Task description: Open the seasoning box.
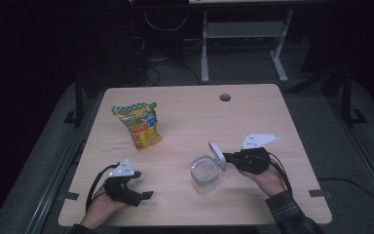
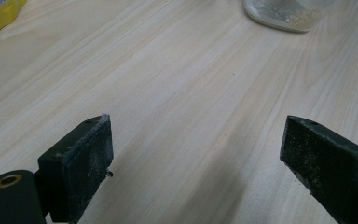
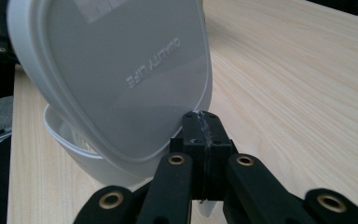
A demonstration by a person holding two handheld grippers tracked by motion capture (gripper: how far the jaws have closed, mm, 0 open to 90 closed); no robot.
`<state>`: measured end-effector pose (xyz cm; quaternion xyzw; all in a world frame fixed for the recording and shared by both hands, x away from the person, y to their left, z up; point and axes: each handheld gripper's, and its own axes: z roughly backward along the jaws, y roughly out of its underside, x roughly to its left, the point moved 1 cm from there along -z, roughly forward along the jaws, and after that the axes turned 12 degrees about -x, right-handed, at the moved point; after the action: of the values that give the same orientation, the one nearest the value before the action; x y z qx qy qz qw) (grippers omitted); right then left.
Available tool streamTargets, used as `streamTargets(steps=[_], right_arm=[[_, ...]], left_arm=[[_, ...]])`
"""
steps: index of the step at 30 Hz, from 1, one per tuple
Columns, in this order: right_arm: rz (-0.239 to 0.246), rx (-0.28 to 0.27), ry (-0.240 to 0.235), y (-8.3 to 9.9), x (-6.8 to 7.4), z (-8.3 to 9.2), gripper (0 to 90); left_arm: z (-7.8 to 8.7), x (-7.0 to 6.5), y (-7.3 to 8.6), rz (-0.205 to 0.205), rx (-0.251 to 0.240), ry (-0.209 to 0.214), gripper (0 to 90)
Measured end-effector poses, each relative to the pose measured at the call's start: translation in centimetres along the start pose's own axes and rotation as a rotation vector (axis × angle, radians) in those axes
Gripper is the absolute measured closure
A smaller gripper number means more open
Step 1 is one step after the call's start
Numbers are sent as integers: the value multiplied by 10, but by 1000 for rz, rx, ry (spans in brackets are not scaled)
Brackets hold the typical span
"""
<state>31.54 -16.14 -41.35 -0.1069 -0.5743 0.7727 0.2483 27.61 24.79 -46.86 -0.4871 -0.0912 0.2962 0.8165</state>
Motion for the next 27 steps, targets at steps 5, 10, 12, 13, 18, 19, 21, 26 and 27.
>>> streamTargets(steps=[5, 10, 12, 13, 18, 19, 21, 26, 27], right_arm=[[-7, 2, 2, 3, 0, 0, 900], [-20, -4, 7, 5, -4, 3, 900], [-21, -5, 11, 5, -4, 4, 900], [-22, -7, 12, 5, -5, 4, 900], [-28, -11, 33, 7, -8, 11, 900], [-32, -16, 38, 8, -9, 13, 900], [-41, -12, 47, 11, -9, 18, 900], [-54, -7, 84, 18, -7, 31, 900], [-54, -7, 84, 18, -7, 31, 900]], left_arm=[[-1, 0, 0, 1, 0, 1, 87], [-1, 0, 0, 2, 0, 1, 87], [-1, 0, 0, 2, 0, 1, 87], [-1, 0, 0, 1, 0, 1, 87], [0, 0, 0, 0, -1, 0, 87], [0, -1, 0, 5, -2, -1, 87], [0, 0, 0, 2, 2, 0, 87], [2, 0, 0, 7, -5, -4, 87], [2, 0, 0, 7, -5, -5, 87]])
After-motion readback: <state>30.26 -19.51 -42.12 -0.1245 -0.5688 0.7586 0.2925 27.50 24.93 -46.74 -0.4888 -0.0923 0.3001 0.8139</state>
